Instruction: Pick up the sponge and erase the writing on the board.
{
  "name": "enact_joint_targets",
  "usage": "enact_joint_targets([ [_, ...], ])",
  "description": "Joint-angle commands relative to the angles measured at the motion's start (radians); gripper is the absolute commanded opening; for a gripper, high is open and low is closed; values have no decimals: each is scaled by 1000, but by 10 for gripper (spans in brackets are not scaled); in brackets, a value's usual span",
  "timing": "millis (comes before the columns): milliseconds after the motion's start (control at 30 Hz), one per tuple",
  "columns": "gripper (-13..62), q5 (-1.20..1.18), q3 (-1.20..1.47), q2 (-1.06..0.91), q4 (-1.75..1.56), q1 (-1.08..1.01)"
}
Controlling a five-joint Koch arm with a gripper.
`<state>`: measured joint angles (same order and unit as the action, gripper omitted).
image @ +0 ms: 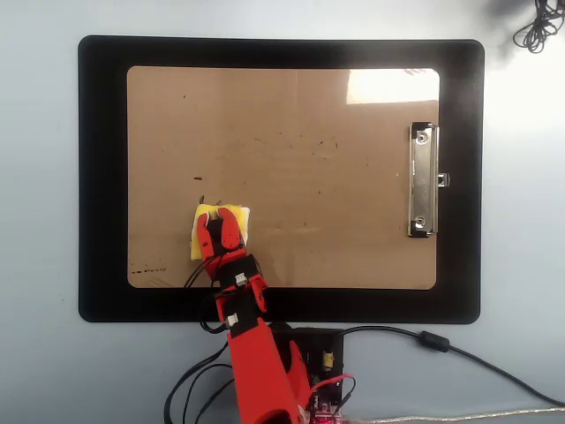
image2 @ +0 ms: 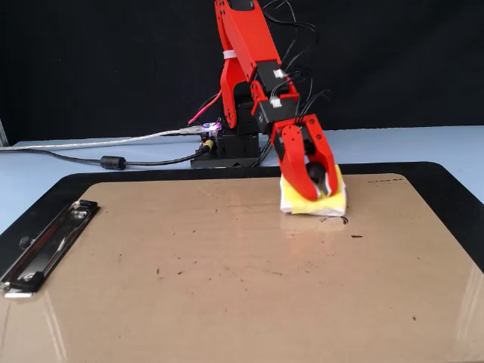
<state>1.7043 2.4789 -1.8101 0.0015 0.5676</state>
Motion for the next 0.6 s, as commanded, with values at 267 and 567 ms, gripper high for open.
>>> enact_joint_targets([
  [267,-81,40,-506,502,3,35],
  [567,-81,38,72,-100,9,0],
])
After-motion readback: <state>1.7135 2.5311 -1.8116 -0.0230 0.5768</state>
